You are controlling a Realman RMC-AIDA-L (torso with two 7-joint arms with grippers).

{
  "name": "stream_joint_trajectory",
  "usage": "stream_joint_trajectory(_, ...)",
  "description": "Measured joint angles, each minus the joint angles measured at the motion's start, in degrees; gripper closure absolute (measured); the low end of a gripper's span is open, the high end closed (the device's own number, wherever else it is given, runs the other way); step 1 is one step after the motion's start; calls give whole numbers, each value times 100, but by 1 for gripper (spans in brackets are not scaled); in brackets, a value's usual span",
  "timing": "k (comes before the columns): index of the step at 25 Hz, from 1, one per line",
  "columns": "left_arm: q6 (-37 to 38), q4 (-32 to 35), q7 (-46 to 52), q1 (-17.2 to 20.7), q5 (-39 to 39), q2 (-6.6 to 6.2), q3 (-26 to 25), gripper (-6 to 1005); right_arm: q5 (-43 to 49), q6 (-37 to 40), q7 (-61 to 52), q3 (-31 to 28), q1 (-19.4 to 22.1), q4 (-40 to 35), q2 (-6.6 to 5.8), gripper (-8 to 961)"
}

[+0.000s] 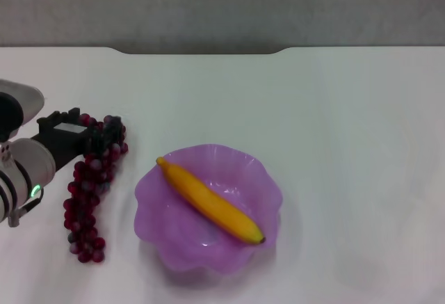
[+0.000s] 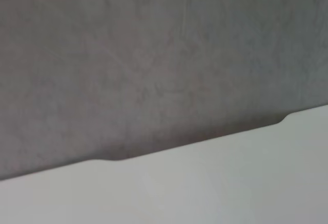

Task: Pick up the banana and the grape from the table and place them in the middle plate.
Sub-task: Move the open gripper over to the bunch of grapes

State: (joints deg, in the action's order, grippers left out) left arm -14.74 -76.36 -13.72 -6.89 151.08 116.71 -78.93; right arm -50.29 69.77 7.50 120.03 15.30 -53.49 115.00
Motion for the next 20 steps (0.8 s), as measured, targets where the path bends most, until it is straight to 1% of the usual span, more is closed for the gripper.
stream_joint_trajectory(2,-98,70,82,-53,0,0,-31,224,0,0,168,85,-66,17,1,948)
stream_joint_trajectory(8,-900,475,703,-435,10,-6,-300,225,0,29,485,234,-163,6,3,948)
stream_joint_trajectory(14,-873,1061,871,-711,20,9,-336,225,34,59,491,258,-194,-5,5,948)
stream_joint_trajectory(20,-576,1535,883,-888,52,10,-284,229,38,63,491,314,-245,14,0,948)
